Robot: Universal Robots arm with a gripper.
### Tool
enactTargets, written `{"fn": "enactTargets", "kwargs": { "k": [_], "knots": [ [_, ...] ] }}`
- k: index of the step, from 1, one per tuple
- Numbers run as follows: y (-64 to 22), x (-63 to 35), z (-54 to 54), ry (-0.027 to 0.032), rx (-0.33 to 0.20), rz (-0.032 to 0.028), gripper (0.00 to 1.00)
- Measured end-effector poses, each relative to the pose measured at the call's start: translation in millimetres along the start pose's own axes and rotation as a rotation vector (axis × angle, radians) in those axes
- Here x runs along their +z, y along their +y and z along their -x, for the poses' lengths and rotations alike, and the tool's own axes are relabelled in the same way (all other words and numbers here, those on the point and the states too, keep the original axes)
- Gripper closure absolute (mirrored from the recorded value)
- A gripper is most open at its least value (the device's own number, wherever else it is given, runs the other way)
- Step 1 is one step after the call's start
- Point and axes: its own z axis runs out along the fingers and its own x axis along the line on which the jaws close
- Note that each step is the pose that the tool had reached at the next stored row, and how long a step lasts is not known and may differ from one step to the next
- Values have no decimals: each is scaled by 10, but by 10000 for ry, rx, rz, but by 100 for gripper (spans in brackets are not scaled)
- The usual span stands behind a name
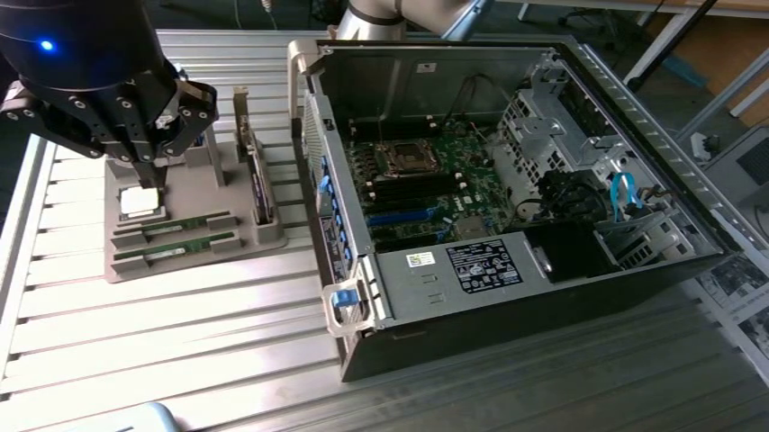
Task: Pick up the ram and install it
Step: 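Reach for the ram, then pick up the ram and move it above insertion slot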
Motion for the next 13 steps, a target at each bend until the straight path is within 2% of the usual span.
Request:
{"fn": "enactTargets", "kwargs": {
  "k": [13],
  "knots": [
    [-12,0,1,0,1,0,89]
  ]
}}
